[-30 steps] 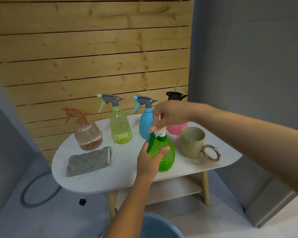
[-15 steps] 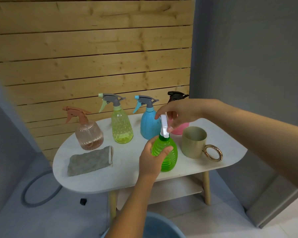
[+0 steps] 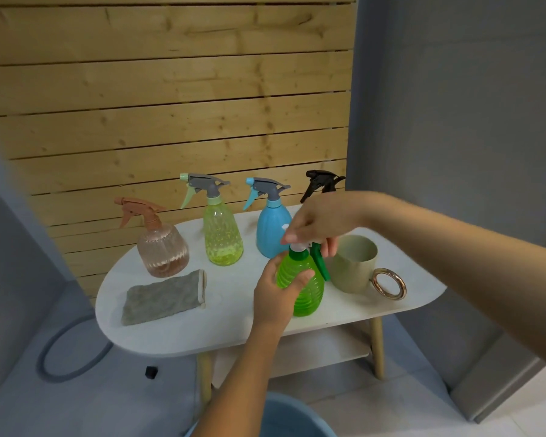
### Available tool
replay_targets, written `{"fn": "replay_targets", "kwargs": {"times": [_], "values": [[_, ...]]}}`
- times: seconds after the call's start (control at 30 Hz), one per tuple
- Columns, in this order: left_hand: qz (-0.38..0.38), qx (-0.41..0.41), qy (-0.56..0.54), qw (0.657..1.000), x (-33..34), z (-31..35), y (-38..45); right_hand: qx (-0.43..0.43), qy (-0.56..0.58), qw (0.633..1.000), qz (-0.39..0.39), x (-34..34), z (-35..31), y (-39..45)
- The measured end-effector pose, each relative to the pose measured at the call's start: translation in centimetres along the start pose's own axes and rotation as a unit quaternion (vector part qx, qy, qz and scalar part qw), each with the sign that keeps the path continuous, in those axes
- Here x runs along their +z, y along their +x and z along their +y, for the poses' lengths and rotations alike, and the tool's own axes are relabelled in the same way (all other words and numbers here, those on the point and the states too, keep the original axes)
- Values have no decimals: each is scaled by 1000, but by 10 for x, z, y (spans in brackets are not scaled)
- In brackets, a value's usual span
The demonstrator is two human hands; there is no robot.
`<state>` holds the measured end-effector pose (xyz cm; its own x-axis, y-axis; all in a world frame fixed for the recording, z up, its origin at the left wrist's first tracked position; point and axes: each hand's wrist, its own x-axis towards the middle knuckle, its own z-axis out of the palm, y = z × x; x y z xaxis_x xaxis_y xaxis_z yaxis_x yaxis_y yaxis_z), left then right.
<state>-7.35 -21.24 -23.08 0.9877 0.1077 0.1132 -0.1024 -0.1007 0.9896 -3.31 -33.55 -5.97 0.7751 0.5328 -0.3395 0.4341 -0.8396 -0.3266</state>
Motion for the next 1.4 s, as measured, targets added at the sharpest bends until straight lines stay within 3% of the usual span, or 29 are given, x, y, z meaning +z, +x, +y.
{"fn": "replay_targets", "kwargs": {"times": [0.07, 0.17, 0.3, 0.43, 0.53, 0.7, 0.9, 1.03, 1.13, 1.23, 1.4], "values": [[0, 1, 1, 1000, 1, 0, 0, -26, 52, 993, -107, -14, 7, -10], [-2, 1, 6, 1000, 2, 1, 0, -52, 35, 989, -135, -20, 14, -15], [4, 16, 30, 999, 1, 1, 0, -48, 24, 998, -23, -5, 1, -8], [9, 0, 17, 1000, 1, 1, -1, -2, -174, 970, 173, 6, -15, 10], [7, 1, 28, 1000, 0, 0, -1, 45, -201, 953, 222, 12, -24, 25], [0, 5, 41, 999, 0, 1, -2, 69, -135, 945, 289, 13, -20, 36], [-11, 9, 56, 998, -1, 5, -3, 10, -71, 965, 253, 12, -6, 39], [-5, 6, 48, 999, -1, 5, -2, -30, -108, 988, 104, -2, 1, 24], [-13, 3, 50, 999, -1, 5, -2, -39, -204, 978, 12, -19, 5, 13], [-9, 3, 46, 999, -3, 5, -3, -50, -274, 960, 20, -23, -4, 15], [-5, 5, 45, 999, -1, 5, -2, -8, -355, 928, 114, -20, -4, 11]]}}
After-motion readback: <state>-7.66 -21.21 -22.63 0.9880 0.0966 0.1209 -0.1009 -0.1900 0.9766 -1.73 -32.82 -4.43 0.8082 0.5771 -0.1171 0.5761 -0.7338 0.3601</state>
